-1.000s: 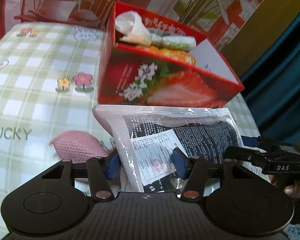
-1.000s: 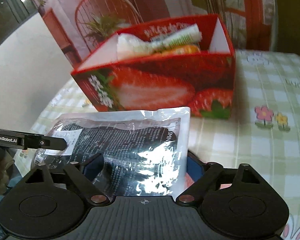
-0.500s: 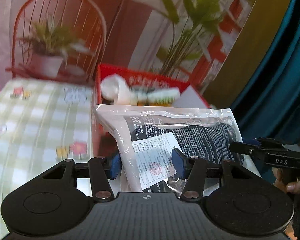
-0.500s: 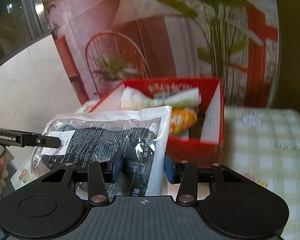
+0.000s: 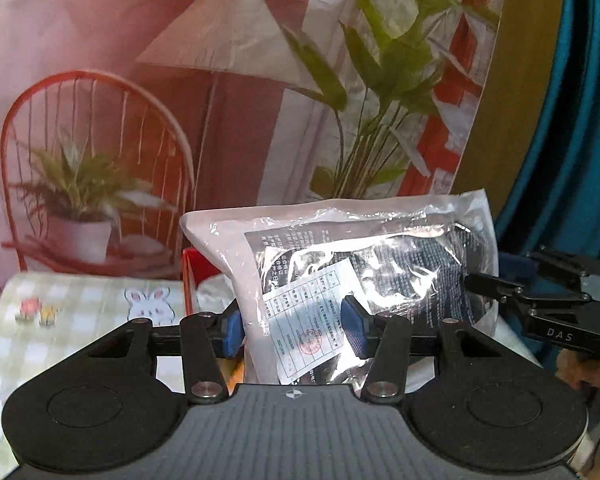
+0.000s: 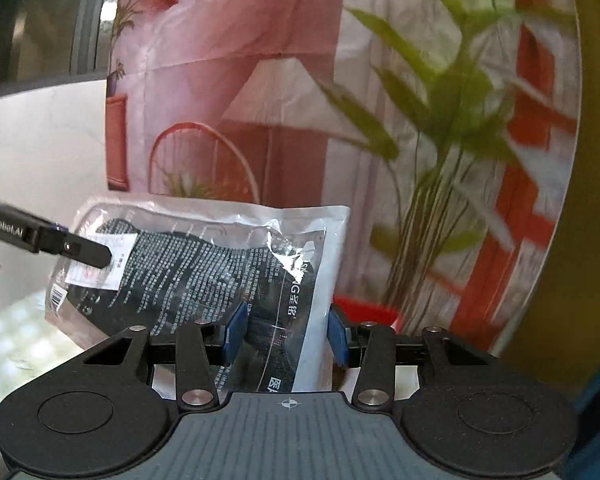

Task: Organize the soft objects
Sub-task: 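Lower the clear bag into the red box and open the left gripper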

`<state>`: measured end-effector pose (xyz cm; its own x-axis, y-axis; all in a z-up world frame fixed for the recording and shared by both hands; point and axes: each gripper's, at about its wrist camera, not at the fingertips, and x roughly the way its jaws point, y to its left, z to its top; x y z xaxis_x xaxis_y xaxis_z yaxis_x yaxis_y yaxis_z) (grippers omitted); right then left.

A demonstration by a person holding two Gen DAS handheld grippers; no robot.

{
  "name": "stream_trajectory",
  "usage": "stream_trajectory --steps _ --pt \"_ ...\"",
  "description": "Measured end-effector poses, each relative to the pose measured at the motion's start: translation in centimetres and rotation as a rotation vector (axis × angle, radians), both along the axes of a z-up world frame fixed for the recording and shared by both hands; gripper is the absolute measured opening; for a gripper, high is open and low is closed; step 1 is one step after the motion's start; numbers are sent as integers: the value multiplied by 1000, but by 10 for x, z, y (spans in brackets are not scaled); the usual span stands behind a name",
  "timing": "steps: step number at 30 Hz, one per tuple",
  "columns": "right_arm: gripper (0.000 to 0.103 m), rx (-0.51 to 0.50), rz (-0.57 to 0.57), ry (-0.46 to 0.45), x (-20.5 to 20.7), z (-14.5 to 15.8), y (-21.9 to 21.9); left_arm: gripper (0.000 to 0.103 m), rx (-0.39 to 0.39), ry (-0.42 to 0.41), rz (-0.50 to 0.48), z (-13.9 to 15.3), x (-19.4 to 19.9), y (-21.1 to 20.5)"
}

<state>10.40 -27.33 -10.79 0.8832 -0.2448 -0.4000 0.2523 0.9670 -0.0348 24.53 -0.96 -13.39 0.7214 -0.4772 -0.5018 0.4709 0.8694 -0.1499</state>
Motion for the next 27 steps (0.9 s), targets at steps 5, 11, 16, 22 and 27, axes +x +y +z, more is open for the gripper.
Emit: stream_trajectory --steps 5,11,16,22,27 --pt "40 -51 -43 14 17 -22 -11 50 59 -1 -11 -13 26 -17" --pt "40 18 -63 75 21 -49 -20 50 98 88 -29 -37 40 -22" --pt "39 68 -42 153 24 -63 -23 52 139 161 -32 -55 47 -22" --pt "46 90 -59 200 29 -68 -22 57 168 164 -25 -50 46 -17" --pt "53 107 -74 223 33 -62 -29 58 152 150 12 -40 49 -8"
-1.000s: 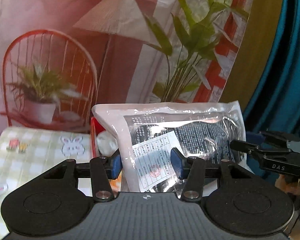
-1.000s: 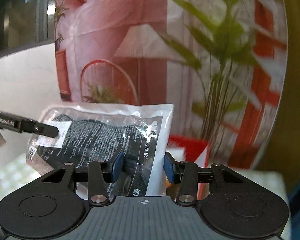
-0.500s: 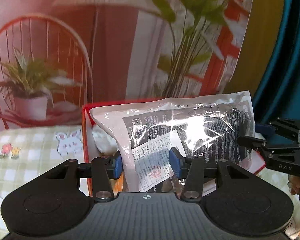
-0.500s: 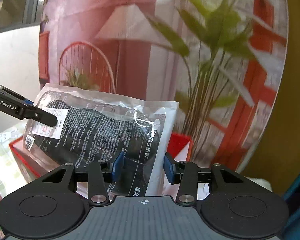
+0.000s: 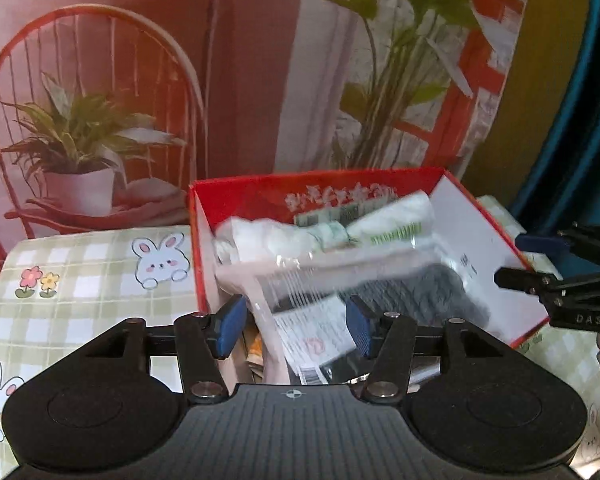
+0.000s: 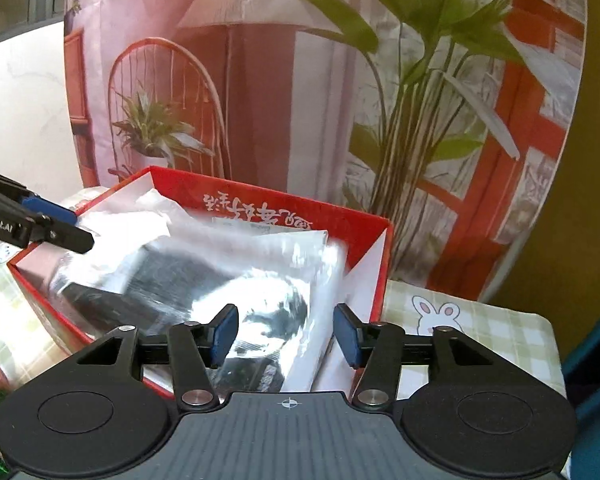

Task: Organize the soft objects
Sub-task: 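Lower the clear bag into the red box and open the left gripper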

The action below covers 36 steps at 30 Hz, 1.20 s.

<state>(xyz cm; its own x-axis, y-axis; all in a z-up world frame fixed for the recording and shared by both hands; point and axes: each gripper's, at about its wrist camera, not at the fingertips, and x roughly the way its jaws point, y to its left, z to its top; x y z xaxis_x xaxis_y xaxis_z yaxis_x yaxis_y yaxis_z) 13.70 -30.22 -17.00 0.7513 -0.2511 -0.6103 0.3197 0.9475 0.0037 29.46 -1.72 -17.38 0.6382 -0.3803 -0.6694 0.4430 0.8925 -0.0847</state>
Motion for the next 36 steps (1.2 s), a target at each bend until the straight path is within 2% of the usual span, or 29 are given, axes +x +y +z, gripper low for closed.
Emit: stream_trajectory --steps 2,4,5,6,7,9,13,17,20,23,31,36 --pt "54 4 6 -2 2 4 -1 56 -17 -11 -4 6 3 0" --pt "50 19 23 -5 4 7 -3 36 -22 -10 -28 9 8 -4" --pt "47 28 32 -2 7 9 -4 31 -10 -4 -37 9 12 -9" --pt "39 36 42 8 12 9 -4 23 8 1 -48 8 15 -15" --pt "31 43 48 20 17 9 -5 21 23 6 -58 6 18 -20" --pt "26 80 70 56 30 6 -6 19 63 35 -81 -2 28 -32" --pt "9 140 70 138 58 -7 -11 18 133 112 -106 -21 42 -49" --pt "9 208 58 223 79 -23 -18 18 243 185 -166 -41 53 -65" --pt "9 226 75 303 89 -36 -18 18 284 231 -183 -53 58 -72" --pt "9 227 87 351 95 -44 -17 18 332 238 -212 -62 59 -79" --pt "9 240 104 426 110 -49 -24 18 358 246 -236 -70 63 -87" --pt "9 239 102 436 114 -49 -25 18 358 237 -226 -71 57 -89"
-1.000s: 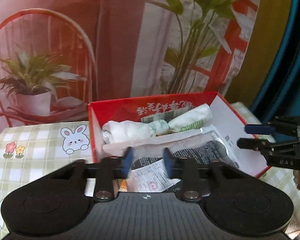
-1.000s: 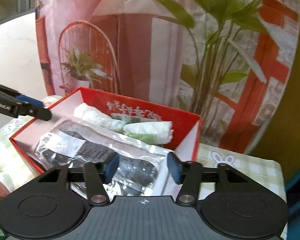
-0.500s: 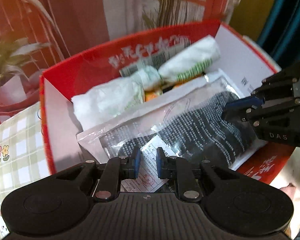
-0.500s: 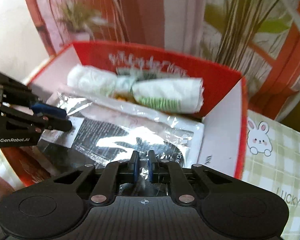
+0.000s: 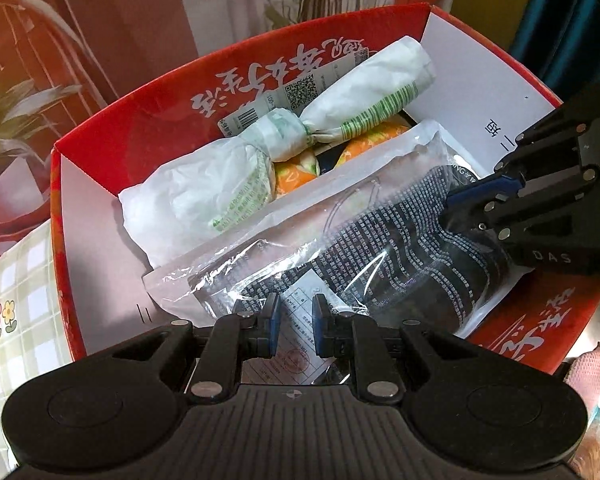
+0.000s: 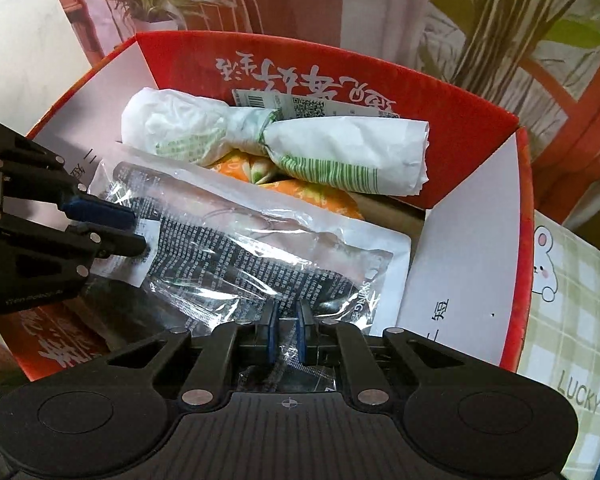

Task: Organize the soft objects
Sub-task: 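Lower the clear bag into the red box and open the left gripper, then move the left gripper to the green tasseled felt piece on the pink sock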

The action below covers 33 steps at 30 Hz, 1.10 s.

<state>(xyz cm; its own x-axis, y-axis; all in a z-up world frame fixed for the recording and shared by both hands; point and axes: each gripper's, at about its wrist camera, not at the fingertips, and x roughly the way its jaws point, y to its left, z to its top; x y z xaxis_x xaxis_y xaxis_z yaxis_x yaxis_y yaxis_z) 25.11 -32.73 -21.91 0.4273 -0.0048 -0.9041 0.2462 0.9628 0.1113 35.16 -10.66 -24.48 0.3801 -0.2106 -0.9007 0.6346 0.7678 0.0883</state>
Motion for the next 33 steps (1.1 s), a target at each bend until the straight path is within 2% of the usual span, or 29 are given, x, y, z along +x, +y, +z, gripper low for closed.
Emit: stream_trajectory --steps 4,8,11,13,16,20,24,27,29,33 --pt "9 -9 -8 -2 0 -1 2 18 -9 -13 9 1 -1 2" --pt "9 -50 3 -16 -2 2 8 20 16 -73 4 8 -12 3" --pt "19 -86 -12 -38 -9 8 12 24 19 -101 3 18 -22 4" --pt "22 -83 -9 -78 -18 16 14 39 8 -135 5 28 -30 8" --pt "29 -94 -17 -136 -35 26 17 53 -27 -189 30 45 -44 18" --pt "39 -98 -72 -246 -64 43 22 55 -115 -213 93 64 -66 41" --pt "39 -110 -120 -372 -96 60 33 58 -191 -247 154 78 -93 62" --pt "41 -114 -150 -457 -120 70 44 64 -229 -266 193 84 -115 75" --pt "44 -105 -174 -505 -135 75 52 68 -242 -271 212 82 -126 84" --pt "49 -74 -212 -566 -161 78 64 69 -267 -255 244 71 -149 98"
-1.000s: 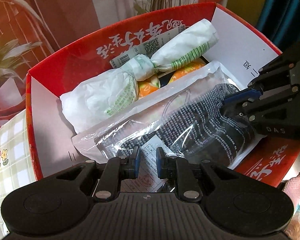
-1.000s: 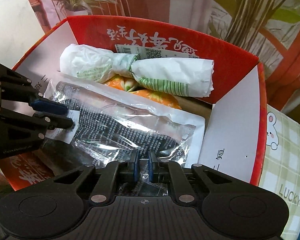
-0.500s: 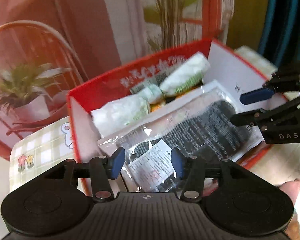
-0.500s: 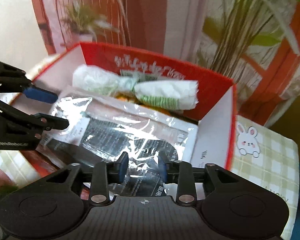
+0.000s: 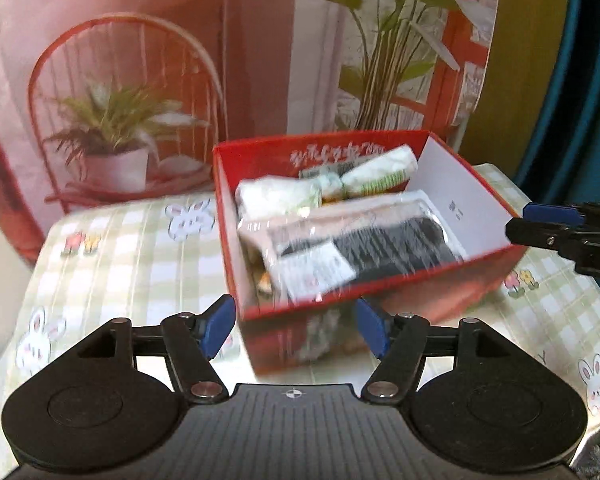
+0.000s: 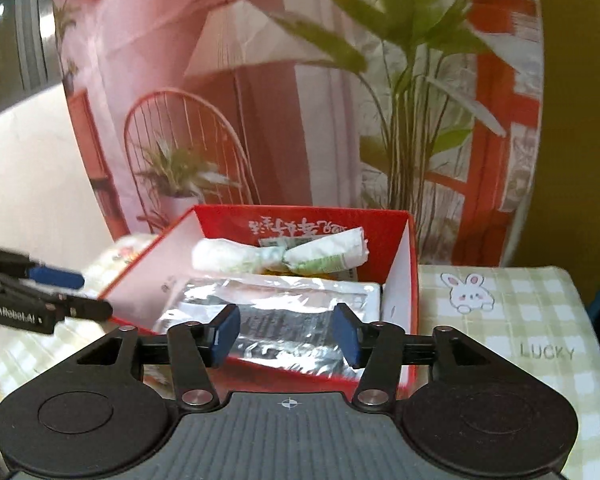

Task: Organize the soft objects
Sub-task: 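Move the left gripper to the green tasseled felt piece on the pink sock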

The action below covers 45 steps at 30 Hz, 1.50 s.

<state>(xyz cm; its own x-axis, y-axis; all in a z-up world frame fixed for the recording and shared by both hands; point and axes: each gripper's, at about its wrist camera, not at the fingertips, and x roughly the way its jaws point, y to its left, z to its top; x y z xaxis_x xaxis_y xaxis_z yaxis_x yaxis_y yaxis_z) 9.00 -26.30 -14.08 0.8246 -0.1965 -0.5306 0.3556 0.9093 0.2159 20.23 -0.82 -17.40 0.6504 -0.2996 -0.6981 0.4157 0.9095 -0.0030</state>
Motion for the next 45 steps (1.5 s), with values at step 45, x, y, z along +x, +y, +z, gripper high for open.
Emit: stream_trajectory --steps 45 --pt "49 128 167 205 -56 -81 107 67 -160 281 48 -86 -91 56"
